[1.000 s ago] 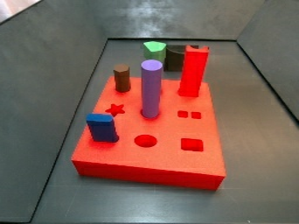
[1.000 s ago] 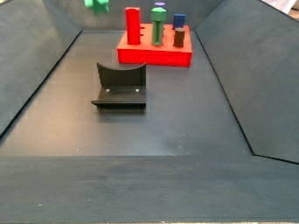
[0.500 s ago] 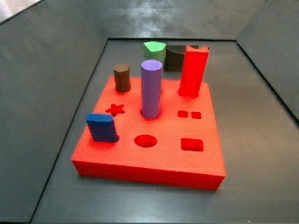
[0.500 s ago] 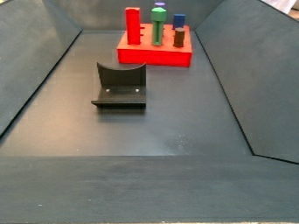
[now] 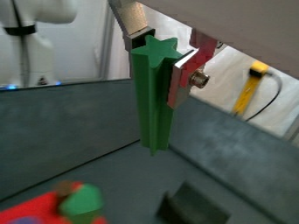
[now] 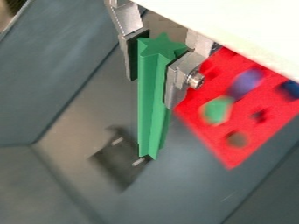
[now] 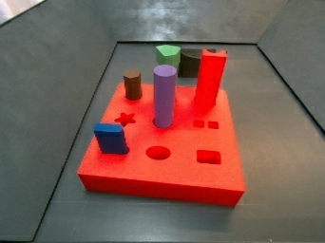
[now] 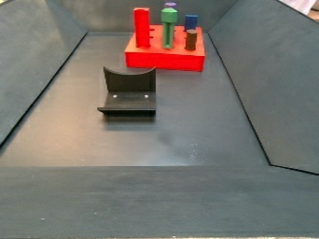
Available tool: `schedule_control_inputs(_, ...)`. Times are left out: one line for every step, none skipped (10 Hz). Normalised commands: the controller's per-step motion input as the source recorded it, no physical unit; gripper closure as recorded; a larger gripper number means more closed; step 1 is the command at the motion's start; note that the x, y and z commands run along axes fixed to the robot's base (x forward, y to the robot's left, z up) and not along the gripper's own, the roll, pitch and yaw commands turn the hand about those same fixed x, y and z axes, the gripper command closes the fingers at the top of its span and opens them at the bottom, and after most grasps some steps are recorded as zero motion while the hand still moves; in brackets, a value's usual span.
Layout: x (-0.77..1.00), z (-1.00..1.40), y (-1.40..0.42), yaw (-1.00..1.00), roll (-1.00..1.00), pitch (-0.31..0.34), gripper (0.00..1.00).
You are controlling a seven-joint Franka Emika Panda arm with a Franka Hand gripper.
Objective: Pick up the star object. Move up. Place the star object on the fixture. Regrasp the star object. Move to above the board. Insert the star object.
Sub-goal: Move to above the board.
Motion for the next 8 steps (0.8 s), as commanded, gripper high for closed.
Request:
schedule_control_inputs(-0.84,-0.02,-0.88,0.01,-1.0,-0.216,1.0)
schedule_control_inputs(-0.59,-0.02,-0.56,0.0,-1.0,-0.233,1.0)
schedule_control_inputs(-0.32,-0.01,-0.25,-0.01,-1.0,-0.234,1.0)
schedule_control_inputs(-0.2,-0.01,-0.13,-0.03,-1.0,-0.224,1.0)
schedule_control_inputs(-0.14,-0.01,-0.07,-0.03,-0.83,-0.191,1.0)
schedule_control_inputs(-0.11,-0.01,-0.04,-0.03,-0.59,-0.147,1.0)
schedule_control_inputs(-0.08,0.0,-0.02,-0.02,-0.4,-0.106,1.0)
schedule_control_inputs(-0.05,0.0,0.0,-0.01,-0.26,-0.07,1.0)
